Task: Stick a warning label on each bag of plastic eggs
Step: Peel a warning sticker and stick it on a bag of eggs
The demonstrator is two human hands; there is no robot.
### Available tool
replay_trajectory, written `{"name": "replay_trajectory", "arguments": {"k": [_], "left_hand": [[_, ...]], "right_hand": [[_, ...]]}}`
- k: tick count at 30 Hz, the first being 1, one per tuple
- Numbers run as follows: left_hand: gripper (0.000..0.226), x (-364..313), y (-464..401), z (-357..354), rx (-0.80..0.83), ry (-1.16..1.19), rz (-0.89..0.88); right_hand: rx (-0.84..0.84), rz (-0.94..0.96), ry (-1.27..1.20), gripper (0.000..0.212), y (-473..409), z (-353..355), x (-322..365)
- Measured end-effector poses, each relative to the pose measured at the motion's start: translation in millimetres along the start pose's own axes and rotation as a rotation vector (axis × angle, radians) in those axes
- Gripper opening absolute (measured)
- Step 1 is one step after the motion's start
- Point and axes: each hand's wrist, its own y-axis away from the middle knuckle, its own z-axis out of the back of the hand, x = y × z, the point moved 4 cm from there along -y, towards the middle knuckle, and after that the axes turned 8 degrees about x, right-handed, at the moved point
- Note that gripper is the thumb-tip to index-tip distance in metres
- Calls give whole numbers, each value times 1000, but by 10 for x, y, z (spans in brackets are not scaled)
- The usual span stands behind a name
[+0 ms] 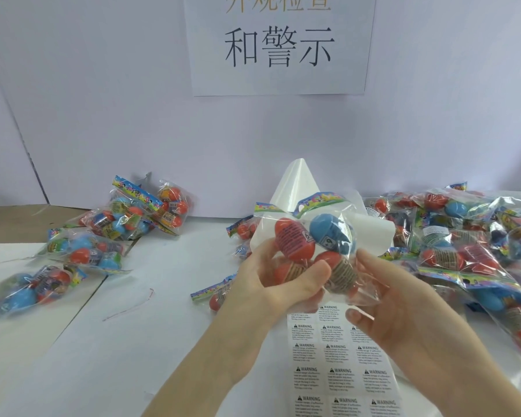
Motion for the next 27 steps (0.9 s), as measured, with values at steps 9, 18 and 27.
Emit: {"name": "replay_trajectory", "arguments": {"k": [9, 18, 27], "left_hand": [[33, 14, -7, 7, -4, 8, 18], [43, -34, 9, -9, -96, -68, -64], [45, -21, 5, -31, -59, -24, -8]], "right_hand": [[82, -76, -169, 39, -28, 46, -83], [119, 130, 327, 42, 49, -96, -25], [42, 196, 193, 47, 36, -51, 30]]}}
